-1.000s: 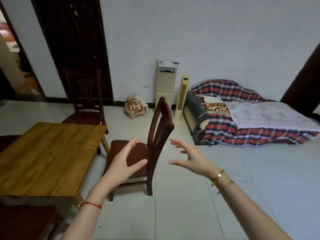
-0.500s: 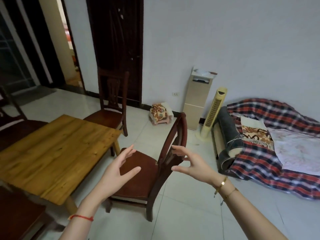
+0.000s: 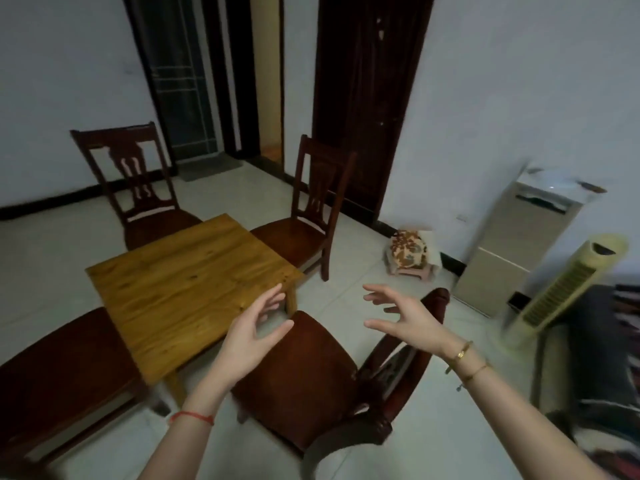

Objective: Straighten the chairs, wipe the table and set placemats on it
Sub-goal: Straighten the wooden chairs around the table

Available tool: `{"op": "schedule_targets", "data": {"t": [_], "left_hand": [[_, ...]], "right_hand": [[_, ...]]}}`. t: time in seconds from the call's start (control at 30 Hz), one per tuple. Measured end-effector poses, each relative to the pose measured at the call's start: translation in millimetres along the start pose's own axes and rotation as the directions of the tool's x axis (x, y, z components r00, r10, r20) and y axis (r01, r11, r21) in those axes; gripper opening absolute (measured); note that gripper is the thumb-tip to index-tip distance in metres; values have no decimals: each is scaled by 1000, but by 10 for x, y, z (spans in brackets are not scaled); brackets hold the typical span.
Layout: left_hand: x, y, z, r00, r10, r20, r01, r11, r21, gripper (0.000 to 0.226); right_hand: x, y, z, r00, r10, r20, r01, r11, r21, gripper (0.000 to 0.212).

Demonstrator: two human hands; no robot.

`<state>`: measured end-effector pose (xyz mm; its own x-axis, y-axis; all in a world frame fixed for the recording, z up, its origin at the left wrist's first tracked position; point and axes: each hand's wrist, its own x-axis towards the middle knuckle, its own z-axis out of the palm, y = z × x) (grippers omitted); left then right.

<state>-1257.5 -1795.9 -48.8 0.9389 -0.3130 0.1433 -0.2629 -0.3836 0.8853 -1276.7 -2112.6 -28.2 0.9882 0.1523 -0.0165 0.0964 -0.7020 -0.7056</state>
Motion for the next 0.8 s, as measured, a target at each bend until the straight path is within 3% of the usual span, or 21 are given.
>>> {"op": "schedule_targets", "data": {"t": [0.23, 0.43, 0.8], "left_hand": [[253, 266, 242, 968, -102, -229, 119, 991, 61, 68], [300, 571, 773, 899, -152, -411, 202, 976, 79, 67], [121, 986, 1947, 817, -208, -538, 294, 953, 77, 71]], "right_hand": [[768, 355, -257, 963, -191, 189, 189, 982, 30, 66], [1096, 667, -540, 865, -352, 358, 353, 933, 66, 68], [984, 1259, -910, 720, -483, 499, 481, 865, 143, 69]]}}
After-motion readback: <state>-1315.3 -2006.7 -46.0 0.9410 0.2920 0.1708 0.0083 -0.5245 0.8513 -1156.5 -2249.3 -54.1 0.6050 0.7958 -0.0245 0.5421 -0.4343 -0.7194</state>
